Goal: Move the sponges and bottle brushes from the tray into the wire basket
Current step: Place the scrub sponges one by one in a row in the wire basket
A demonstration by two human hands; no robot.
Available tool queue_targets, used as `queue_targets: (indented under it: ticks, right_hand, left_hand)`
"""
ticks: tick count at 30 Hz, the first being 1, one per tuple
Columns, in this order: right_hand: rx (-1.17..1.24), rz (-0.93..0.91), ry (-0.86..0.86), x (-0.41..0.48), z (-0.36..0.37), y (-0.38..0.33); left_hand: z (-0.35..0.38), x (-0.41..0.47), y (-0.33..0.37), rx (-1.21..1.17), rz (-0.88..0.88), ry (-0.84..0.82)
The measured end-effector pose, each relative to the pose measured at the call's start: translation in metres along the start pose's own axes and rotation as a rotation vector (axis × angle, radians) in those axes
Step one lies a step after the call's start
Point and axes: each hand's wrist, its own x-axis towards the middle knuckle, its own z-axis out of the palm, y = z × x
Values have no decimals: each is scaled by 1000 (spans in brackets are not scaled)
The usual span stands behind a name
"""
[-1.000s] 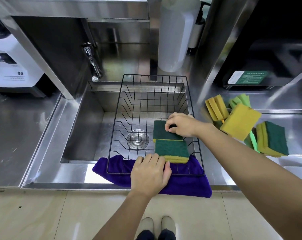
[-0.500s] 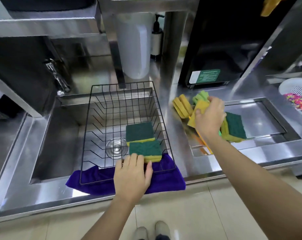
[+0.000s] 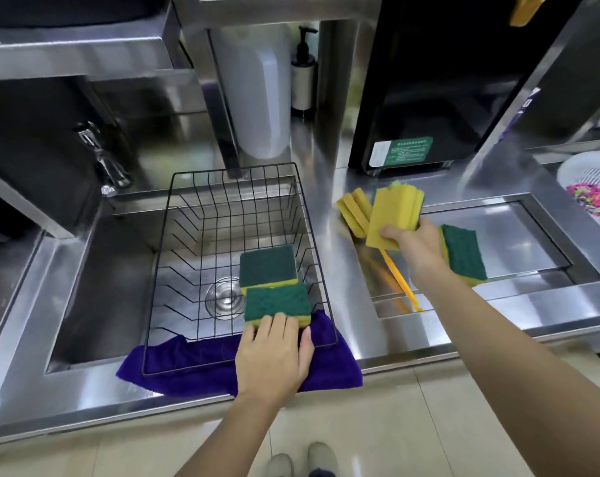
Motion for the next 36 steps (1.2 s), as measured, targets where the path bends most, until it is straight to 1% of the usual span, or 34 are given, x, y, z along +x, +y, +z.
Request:
queue_targets:
  ticks: [2, 5, 7, 10, 12, 15, 20, 27, 32, 36]
  right_hand:
    - [-41, -142, 11, -3, 12, -13]
    - [-281, -367, 3, -9, 35, -30]
    - [-392, -484, -62, -17, 52, -38]
    - [-488, -597, -191, -25, 79, -43]
    - [-539, -622, -268, -25, 95, -43]
    - [-584, -668, -334, -22, 114, -44]
    - [-740, -743, -460, -2, 143, -41]
    - [-948, -739, -714, 21, 175, -33]
    - [-993, -639, -927, 25, 183, -36]
    - [-1087, -701, -970, 27, 185, -31]
  left_hand:
    - [0, 0, 0, 8, -5, 3]
    - [0, 0, 1, 17, -14, 14]
    - [-2, 1, 2, 7, -28, 22]
    - [-7, 2, -2, -26, -62, 36]
    - [-9, 2, -12, -13, -103, 54]
    - [-7, -1, -24, 28, -150, 73]
    - [-6, 0, -22, 25, -145, 58]
    - [-10, 0, -22, 39, -152, 4]
    - [-11, 2, -22, 28, -166, 0]
    - [-11, 2, -22, 23, -172, -1]
